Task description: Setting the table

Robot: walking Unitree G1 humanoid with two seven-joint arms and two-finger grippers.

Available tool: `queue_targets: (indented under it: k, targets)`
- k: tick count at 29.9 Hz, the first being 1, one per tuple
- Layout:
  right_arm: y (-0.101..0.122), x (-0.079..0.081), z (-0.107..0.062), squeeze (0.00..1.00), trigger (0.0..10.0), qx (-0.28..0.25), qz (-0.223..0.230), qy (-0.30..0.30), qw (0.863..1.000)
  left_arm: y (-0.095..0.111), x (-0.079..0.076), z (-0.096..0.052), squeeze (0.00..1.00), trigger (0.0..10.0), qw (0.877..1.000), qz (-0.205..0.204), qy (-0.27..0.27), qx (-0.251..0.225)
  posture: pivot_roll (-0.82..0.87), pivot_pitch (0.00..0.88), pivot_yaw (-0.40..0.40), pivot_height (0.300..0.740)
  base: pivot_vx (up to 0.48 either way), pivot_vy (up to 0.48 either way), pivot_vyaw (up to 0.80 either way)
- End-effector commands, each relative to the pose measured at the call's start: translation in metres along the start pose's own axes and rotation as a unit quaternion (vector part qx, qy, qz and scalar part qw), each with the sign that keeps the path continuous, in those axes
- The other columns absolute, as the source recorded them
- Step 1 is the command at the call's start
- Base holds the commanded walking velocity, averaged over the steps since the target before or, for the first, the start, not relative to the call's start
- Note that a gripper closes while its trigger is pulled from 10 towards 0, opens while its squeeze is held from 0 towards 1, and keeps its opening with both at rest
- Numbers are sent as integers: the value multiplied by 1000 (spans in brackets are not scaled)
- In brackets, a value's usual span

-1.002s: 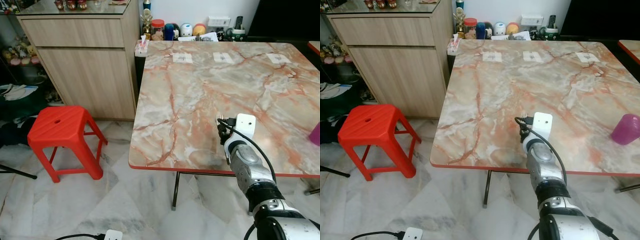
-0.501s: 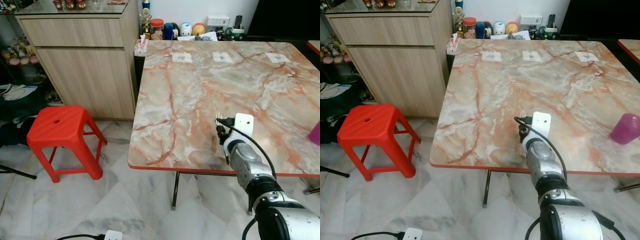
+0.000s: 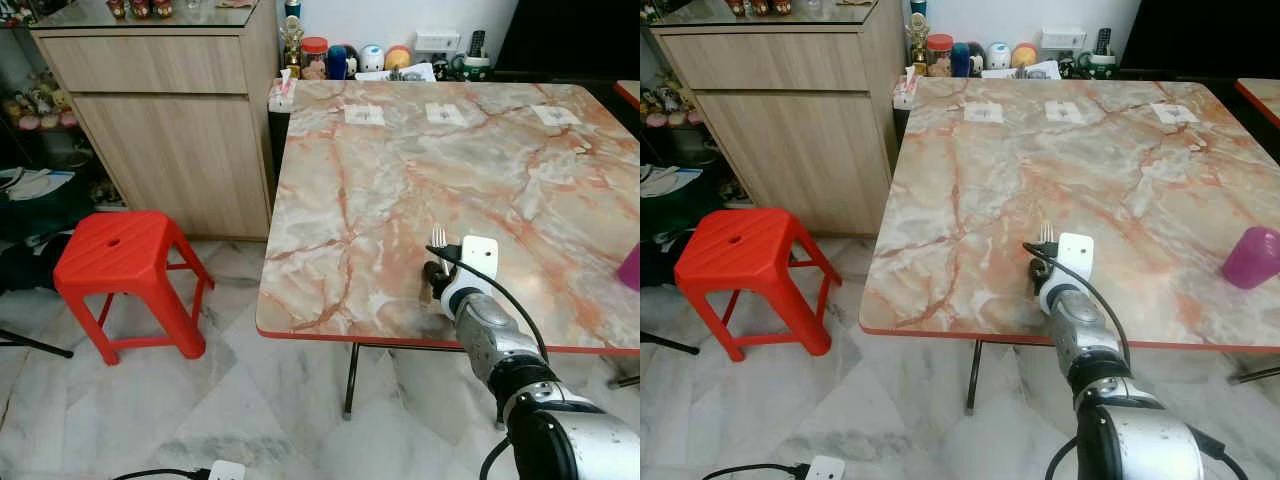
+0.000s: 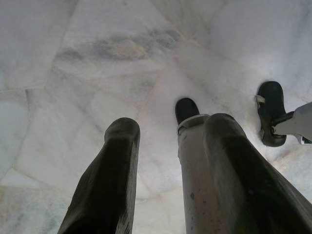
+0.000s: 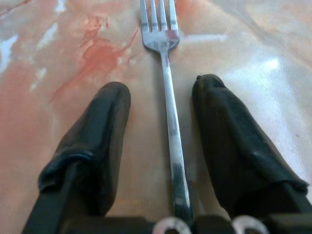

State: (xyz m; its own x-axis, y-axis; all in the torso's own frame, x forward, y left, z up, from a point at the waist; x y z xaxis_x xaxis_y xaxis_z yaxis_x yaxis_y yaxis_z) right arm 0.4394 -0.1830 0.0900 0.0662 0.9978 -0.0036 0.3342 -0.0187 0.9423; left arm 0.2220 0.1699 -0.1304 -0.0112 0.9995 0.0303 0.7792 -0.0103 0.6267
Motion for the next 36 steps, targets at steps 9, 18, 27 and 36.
queue_targets:
  k: [9, 18, 27, 36]
  targets:
    - [-23, 2, -2, 0, 0, 32, 2, 4, 999, -14, 0, -2, 0, 10000, 1000, 0, -3, 23, 17, 160, -26, 740, 0, 0, 0]
    - [-26, 3, -3, 0, 0, 34, 0, 6, 999, -15, 0, -3, 0, 10000, 1000, -1, -4, 24, 17, 162, -27, 740, 0, 0, 0]
    - [-27, 4, -3, 0, 0, 34, -8, 7, 999, -15, -1, -3, 0, 10000, 1000, -2, -5, 24, 18, 163, -28, 740, 0, 0, 0]
    - [-24, 2, -4, 0, 0, 11, -19, -3, 1000, -15, -1, -3, 0, 10000, 1000, -2, -6, 23, 19, 163, -30, 740, 0, 0, 0]
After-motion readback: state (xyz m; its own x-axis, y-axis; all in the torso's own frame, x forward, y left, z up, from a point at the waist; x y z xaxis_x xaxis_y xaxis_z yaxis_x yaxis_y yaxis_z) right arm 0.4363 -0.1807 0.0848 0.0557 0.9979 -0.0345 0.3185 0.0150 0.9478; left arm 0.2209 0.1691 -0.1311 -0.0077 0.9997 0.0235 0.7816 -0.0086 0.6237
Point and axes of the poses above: a point about 5 cm out from each wrist's last joint towards the gripper, its own z axis pointing out of the wrist towards the gripper, its own y axis along the axis of the wrist's last joint, x = y × z, the point moved 6 cm from there along z, pointing out of the wrist towards the gripper, and after that the axes turned 9 degrees about -z, right-handed, at the moved point
